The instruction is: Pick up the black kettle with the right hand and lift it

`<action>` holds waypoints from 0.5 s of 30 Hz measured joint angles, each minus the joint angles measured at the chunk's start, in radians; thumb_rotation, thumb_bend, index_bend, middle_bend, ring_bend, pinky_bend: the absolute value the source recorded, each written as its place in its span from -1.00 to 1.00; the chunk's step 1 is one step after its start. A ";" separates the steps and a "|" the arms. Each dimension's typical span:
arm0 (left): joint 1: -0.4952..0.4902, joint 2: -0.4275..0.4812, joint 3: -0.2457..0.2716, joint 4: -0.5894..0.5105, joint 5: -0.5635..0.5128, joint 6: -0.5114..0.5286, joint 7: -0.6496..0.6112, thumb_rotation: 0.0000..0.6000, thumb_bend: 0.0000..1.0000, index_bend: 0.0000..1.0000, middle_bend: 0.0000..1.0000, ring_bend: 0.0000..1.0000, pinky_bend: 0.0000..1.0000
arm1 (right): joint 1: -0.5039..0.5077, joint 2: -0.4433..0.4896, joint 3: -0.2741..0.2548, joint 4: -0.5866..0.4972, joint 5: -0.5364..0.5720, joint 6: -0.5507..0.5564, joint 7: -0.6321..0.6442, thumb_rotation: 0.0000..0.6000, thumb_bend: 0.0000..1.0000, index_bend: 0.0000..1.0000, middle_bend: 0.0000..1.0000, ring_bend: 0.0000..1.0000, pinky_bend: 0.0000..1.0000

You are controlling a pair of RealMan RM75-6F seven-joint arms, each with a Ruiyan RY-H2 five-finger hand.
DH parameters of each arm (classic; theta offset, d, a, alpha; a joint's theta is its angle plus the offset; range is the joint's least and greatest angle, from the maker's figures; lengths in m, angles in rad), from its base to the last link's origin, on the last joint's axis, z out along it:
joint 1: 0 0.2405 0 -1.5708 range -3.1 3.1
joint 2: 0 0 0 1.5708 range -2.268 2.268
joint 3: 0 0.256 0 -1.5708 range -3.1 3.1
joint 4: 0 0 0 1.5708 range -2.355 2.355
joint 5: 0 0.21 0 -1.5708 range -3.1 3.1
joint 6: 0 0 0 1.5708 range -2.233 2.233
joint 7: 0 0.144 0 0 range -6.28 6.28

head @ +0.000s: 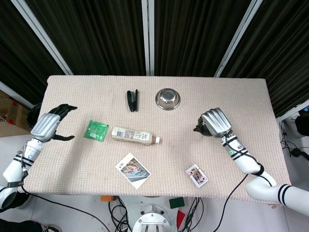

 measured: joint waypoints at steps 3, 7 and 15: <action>0.001 -0.002 0.000 0.006 0.000 0.001 -0.006 0.99 -0.94 -0.70 -0.71 -0.85 -0.63 | 0.002 -0.010 -0.002 0.006 0.007 -0.001 -0.013 1.00 -0.38 1.00 1.00 1.00 0.40; 0.001 -0.007 0.002 0.016 0.000 -0.002 -0.012 0.99 -0.94 -0.70 -0.71 -0.85 -0.63 | 0.004 -0.012 -0.005 0.010 0.011 -0.002 -0.037 1.00 -0.42 1.00 1.00 1.00 0.40; 0.000 -0.013 0.003 0.024 0.004 0.002 -0.019 1.00 -0.94 -0.70 -0.71 -0.85 -0.63 | 0.003 -0.010 -0.012 0.019 0.003 0.015 -0.068 1.00 -0.52 1.00 1.00 1.00 0.40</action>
